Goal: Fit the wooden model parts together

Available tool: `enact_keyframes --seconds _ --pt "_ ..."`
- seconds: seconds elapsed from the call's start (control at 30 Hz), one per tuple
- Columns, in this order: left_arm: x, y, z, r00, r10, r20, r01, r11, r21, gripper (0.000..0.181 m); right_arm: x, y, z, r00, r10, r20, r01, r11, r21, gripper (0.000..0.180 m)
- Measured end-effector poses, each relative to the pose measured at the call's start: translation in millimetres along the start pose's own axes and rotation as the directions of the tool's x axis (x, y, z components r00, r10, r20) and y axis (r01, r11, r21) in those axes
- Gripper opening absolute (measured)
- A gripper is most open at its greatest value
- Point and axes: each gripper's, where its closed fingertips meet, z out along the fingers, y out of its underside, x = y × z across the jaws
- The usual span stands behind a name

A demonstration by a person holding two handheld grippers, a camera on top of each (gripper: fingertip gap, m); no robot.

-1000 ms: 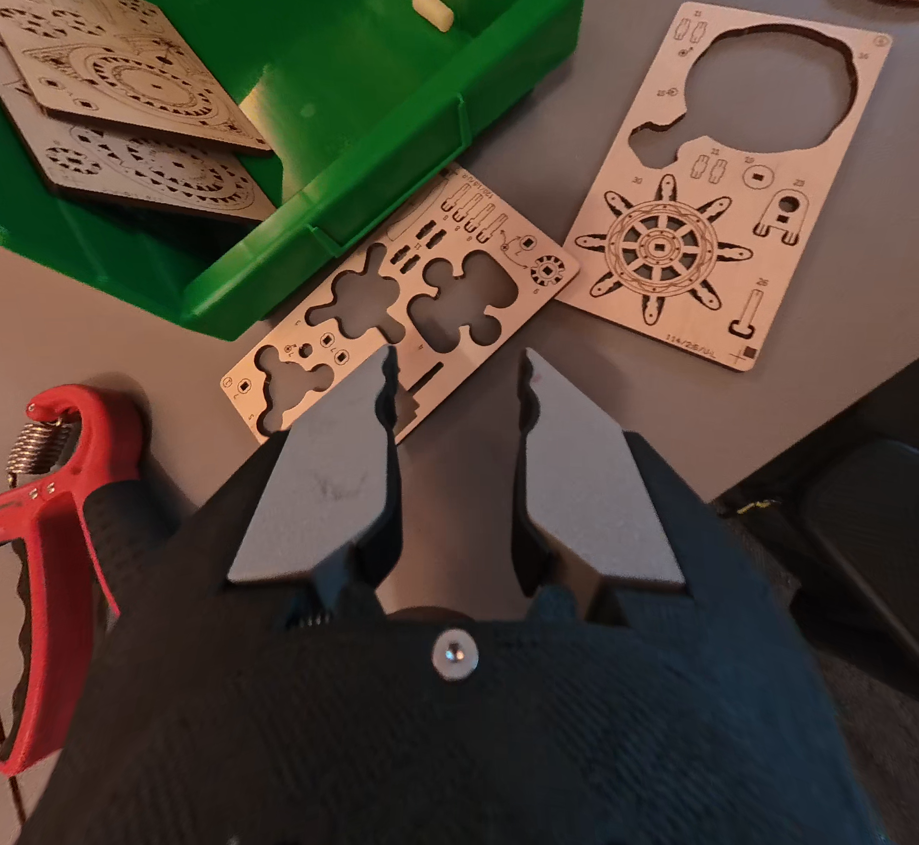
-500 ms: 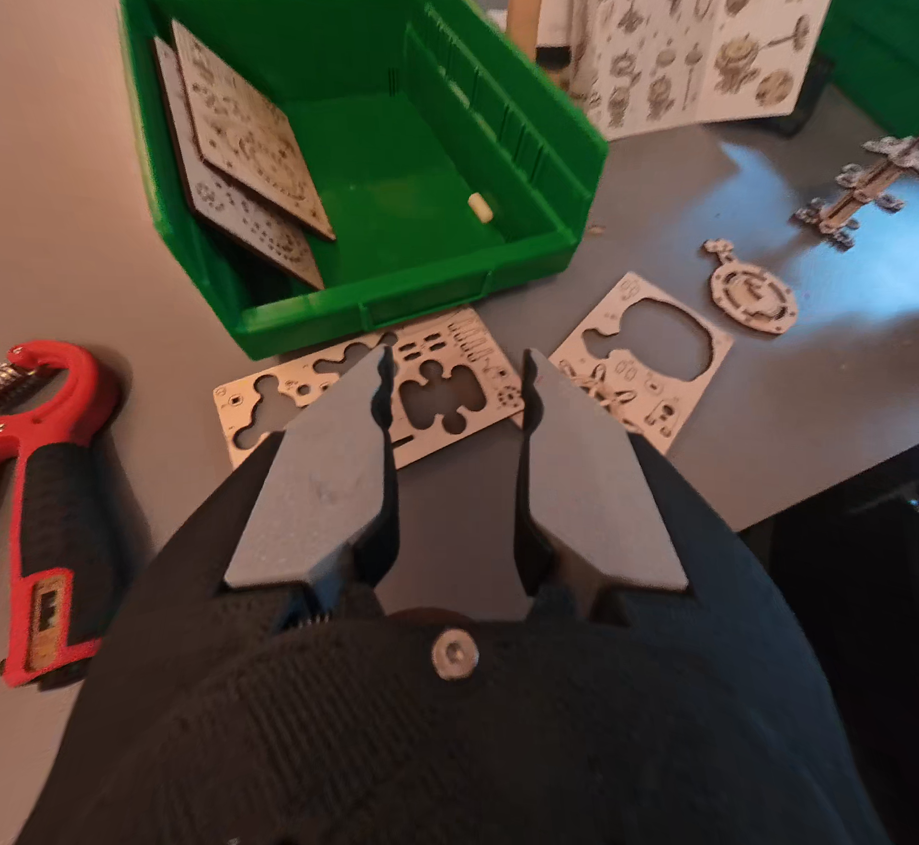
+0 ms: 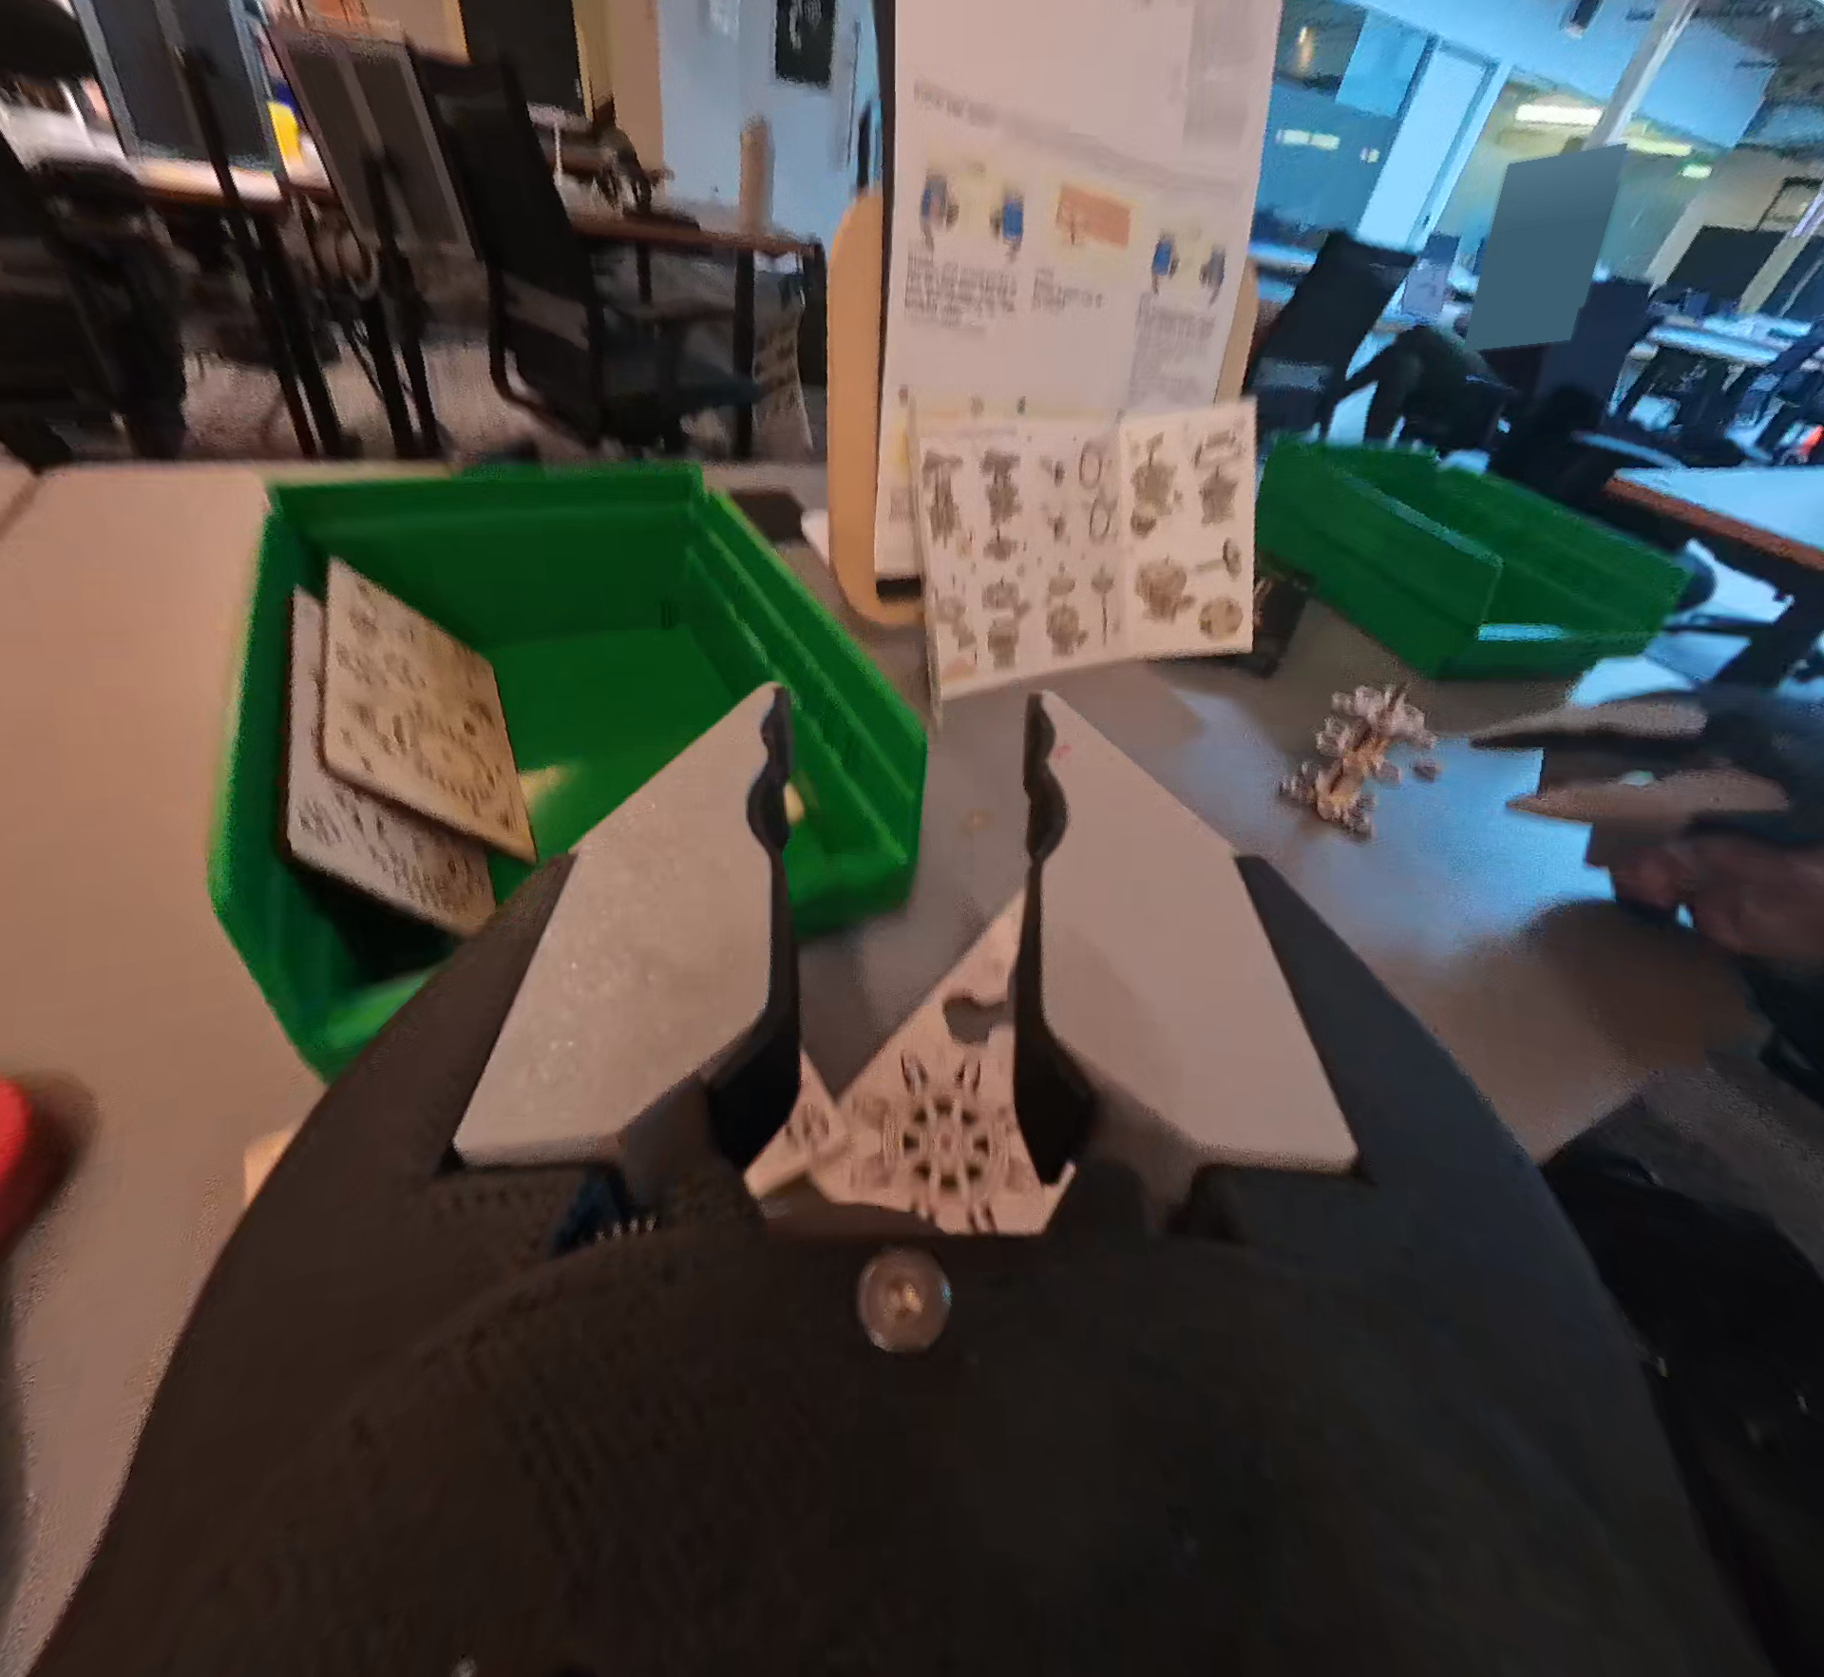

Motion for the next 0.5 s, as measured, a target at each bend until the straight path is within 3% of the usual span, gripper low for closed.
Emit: enact_keyframes --seconds 0.1,0.33,0.5 --pt "19.4 -47.3 4.1 0.998 0.061 -0.032 -0.057 0.992 0.115 0.043 1.2 0.0 -0.7 1.0 -0.01 -0.015 0.01 1.0 0.0 0.036" --pt "25.6 -57.7 21.8 0.995 0.099 0.0 -0.099 0.991 0.092 0.047 2.9 0.9 0.0 0.999 -0.027 -0.029 0.027 1.0 -0.007 0.036" --pt "37.2 -111.6 1.2 0.993 0.116 0.032 -0.119 0.93 0.348 0.036 3.8 0.9 0.0 0.999 -0.021 -0.026 0.021 1.0 -0.006 0.037"
